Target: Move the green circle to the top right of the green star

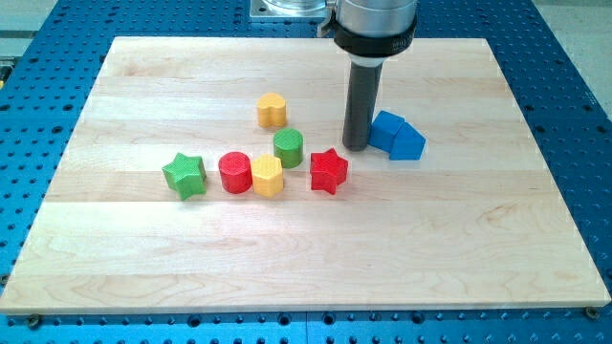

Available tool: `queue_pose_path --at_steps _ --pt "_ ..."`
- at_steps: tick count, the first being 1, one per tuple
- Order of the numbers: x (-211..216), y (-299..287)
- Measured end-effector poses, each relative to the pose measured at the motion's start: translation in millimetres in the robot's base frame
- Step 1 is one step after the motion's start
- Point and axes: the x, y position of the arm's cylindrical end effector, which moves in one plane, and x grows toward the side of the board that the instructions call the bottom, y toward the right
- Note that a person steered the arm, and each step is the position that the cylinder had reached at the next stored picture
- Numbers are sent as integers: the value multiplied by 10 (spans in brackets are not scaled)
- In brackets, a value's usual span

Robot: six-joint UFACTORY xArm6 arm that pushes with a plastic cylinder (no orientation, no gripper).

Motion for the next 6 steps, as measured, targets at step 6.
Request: queue_pose_path --at_steps 6 --pt "28 -1864"
